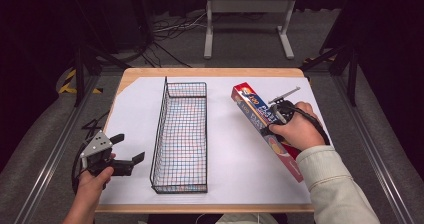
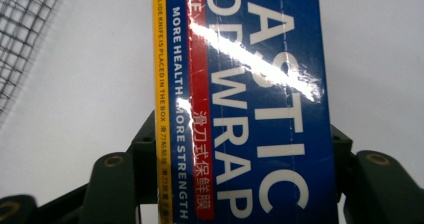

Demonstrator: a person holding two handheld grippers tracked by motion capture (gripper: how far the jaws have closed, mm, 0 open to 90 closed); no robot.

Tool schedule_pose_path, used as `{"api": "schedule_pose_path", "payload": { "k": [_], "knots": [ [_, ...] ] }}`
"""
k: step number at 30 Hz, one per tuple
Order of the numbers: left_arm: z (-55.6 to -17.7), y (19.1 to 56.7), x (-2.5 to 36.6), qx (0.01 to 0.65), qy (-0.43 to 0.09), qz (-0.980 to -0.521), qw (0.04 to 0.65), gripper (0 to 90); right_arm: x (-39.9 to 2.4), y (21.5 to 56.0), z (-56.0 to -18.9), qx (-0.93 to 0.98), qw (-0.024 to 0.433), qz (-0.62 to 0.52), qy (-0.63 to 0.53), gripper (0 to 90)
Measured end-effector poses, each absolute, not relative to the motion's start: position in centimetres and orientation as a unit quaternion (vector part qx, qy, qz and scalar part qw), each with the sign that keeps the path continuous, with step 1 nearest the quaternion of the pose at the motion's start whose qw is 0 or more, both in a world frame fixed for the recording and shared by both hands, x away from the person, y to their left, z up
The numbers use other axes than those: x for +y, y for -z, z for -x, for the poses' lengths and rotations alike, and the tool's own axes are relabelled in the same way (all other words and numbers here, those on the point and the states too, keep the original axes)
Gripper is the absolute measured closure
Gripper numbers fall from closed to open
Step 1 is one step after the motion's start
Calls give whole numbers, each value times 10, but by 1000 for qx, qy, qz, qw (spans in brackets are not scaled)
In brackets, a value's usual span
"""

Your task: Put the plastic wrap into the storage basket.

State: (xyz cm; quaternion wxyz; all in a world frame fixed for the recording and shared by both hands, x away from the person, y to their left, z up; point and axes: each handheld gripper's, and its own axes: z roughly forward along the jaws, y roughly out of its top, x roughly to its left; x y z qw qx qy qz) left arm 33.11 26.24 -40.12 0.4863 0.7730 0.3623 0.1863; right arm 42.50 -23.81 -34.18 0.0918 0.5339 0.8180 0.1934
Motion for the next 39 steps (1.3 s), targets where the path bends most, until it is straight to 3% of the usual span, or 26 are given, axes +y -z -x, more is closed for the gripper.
{"api": "schedule_pose_path", "payload": {
  "k": [21, 39],
  "knots": [
    [-337, 400, 264, 371, -187, -764, 493, 27, -203, 305, -418, 721, 108, -650, -215, 408],
    [-344, 399, 258, 370, -184, -763, 496, 27, -164, 283, -426, 665, 93, -694, -261, 407]
  ]
}}
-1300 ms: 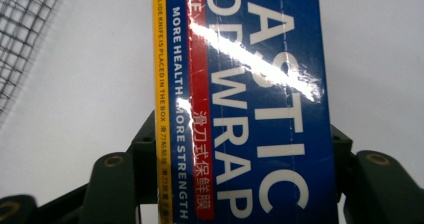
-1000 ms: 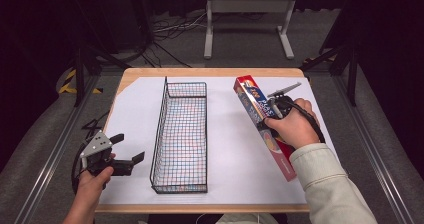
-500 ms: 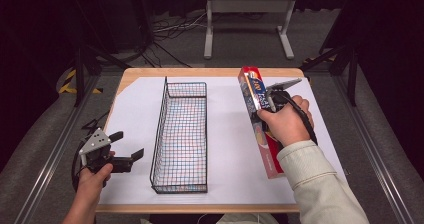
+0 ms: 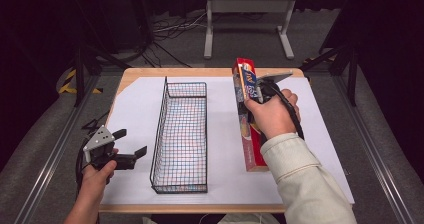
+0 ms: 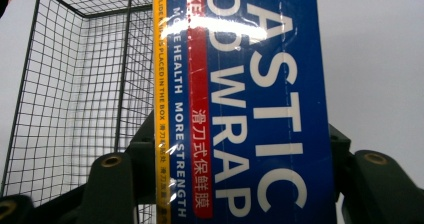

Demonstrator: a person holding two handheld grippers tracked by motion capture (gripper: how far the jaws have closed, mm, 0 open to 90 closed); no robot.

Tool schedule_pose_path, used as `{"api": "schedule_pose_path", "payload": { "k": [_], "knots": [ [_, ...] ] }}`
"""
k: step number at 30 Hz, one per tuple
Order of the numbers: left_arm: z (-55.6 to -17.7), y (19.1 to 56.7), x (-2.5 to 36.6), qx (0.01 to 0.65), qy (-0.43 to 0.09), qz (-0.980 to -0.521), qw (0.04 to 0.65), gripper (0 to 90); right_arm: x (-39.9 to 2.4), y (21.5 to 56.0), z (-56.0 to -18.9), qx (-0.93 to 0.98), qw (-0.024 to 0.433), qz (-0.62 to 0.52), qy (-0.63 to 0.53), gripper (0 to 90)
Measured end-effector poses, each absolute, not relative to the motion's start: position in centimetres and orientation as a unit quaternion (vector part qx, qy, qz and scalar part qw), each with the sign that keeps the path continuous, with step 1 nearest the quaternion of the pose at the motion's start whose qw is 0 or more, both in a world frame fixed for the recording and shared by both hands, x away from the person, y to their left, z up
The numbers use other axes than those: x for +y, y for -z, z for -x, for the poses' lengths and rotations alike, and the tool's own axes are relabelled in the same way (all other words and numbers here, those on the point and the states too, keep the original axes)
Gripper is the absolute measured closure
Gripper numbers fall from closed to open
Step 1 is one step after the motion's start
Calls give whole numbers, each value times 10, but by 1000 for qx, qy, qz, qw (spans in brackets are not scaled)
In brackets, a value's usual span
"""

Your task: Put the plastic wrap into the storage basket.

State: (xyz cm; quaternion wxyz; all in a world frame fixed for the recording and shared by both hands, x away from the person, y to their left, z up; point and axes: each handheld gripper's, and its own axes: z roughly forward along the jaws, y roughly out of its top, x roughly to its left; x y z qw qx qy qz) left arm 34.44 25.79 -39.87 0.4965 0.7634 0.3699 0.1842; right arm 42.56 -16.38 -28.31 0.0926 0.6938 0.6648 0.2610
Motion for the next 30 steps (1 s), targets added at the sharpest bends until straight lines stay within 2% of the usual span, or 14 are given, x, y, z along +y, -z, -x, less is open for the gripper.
{"api": "schedule_pose_path", "payload": {
  "k": [4, 30],
  "knots": [
    [-343, 398, 258, 370, -188, -762, 498, 27, -146, 283, -429, 666, 100, -691, -264, 406],
    [-340, 398, 264, 379, -190, -754, 503, 26, -70, 294, -444, 670, 59, -681, -289, 406]
  ]
}}
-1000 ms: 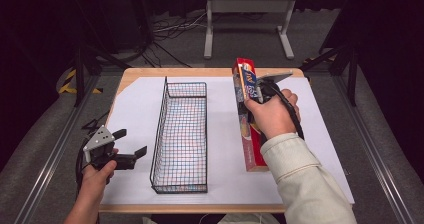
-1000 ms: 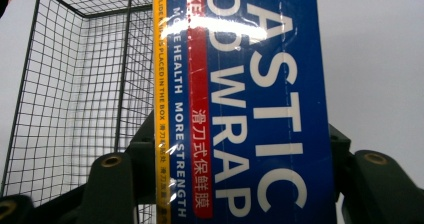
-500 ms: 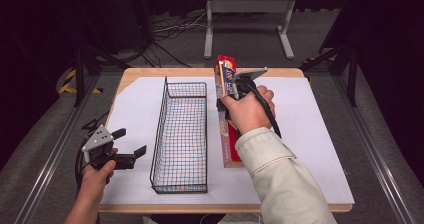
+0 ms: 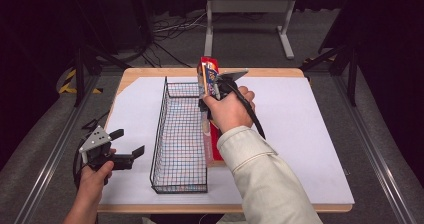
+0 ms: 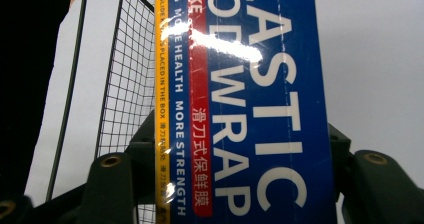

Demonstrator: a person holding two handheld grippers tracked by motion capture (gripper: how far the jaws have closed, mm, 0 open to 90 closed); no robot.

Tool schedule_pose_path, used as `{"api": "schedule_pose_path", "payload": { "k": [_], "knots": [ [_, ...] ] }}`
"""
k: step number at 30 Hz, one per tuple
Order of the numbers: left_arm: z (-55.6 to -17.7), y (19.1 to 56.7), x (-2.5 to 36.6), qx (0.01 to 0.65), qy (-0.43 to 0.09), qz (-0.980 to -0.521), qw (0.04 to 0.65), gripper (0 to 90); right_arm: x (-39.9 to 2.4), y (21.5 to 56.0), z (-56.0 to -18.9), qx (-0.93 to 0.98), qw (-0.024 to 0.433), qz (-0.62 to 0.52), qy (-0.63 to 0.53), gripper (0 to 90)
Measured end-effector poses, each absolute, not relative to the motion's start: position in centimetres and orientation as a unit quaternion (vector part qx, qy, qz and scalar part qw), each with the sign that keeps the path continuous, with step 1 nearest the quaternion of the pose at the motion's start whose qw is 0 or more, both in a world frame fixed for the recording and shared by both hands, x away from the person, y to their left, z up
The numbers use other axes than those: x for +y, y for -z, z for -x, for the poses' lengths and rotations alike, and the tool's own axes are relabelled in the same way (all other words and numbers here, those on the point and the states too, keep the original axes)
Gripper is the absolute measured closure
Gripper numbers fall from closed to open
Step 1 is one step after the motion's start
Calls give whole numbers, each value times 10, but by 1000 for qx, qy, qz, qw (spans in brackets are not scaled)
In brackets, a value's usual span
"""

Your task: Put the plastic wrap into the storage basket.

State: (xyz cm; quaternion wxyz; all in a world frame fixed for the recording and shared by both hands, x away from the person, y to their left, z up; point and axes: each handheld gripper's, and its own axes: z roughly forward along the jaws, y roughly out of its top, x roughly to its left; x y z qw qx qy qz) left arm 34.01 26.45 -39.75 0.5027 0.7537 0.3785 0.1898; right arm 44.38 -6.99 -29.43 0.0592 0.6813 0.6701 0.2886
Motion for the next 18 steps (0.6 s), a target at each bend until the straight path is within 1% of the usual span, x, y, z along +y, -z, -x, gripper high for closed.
{"api": "schedule_pose_path", "payload": {
  "k": [8, 15, 18],
  "knots": [
    [-344, 398, 265, 381, -186, -749, 509, 26, -52, 301, -442, 662, 52, -686, -298, 406],
    [-344, 396, 264, 383, -188, -748, 508, 27, -35, 304, -437, 656, 74, -692, -292, 407],
    [-344, 395, 262, 382, -192, -749, 506, 27, -29, 306, -437, 657, 72, -694, -287, 407]
  ]
}}
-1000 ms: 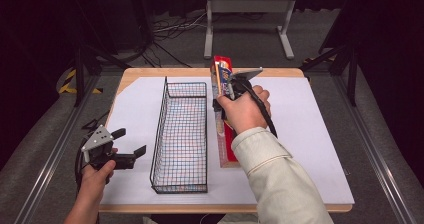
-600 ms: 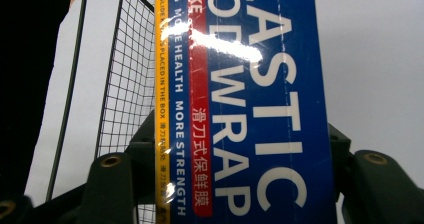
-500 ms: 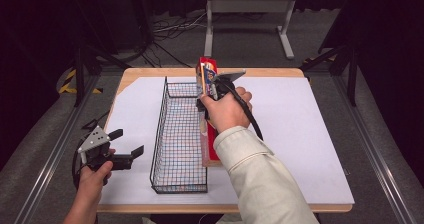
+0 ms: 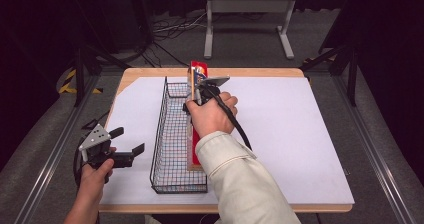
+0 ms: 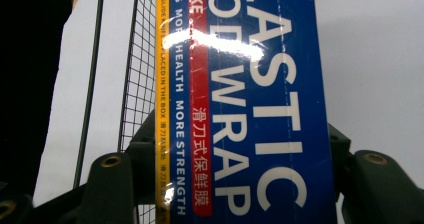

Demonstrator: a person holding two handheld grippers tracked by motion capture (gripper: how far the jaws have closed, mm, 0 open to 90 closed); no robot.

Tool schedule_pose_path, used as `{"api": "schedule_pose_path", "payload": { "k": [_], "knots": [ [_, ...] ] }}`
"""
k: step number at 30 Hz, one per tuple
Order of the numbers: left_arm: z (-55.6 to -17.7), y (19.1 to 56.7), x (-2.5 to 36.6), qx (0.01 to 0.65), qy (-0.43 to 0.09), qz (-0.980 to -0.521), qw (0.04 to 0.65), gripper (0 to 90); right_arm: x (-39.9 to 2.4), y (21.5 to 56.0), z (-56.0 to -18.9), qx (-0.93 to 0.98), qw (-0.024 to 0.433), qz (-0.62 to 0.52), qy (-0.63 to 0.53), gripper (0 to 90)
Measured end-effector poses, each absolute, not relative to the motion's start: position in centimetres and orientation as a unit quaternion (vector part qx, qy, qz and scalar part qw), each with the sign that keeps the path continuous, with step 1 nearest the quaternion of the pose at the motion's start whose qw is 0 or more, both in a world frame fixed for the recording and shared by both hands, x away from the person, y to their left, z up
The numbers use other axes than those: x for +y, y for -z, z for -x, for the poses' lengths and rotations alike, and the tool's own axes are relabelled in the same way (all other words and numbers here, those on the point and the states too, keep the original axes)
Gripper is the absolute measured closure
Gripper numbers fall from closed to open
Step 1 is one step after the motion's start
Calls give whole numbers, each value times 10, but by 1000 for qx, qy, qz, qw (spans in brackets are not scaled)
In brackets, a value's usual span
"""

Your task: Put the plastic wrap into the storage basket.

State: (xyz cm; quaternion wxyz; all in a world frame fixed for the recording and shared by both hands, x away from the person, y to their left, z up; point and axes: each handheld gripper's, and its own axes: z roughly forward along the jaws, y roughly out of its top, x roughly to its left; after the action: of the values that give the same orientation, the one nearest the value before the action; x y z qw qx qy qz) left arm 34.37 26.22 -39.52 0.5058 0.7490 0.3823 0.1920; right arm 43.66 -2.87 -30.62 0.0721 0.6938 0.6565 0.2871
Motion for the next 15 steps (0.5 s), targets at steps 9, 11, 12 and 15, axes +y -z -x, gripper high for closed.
{"api": "schedule_pose_path", "payload": {
  "k": [9, 11, 12, 15],
  "knots": [
    [-342, 394, 264, 385, -198, -747, 505, 27, -9, 316, -436, 657, 81, -695, -280, 406],
    [-341, 393, 265, 385, -198, -746, 506, 27, -5, 320, -437, 660, 84, -695, -274, 406],
    [-341, 394, 265, 387, -196, -745, 507, 27, -3, 323, -437, 660, 84, -695, -273, 405],
    [-342, 394, 267, 390, -195, -744, 507, 27, 1, 328, -437, 661, 81, -696, -268, 406]
  ]
}}
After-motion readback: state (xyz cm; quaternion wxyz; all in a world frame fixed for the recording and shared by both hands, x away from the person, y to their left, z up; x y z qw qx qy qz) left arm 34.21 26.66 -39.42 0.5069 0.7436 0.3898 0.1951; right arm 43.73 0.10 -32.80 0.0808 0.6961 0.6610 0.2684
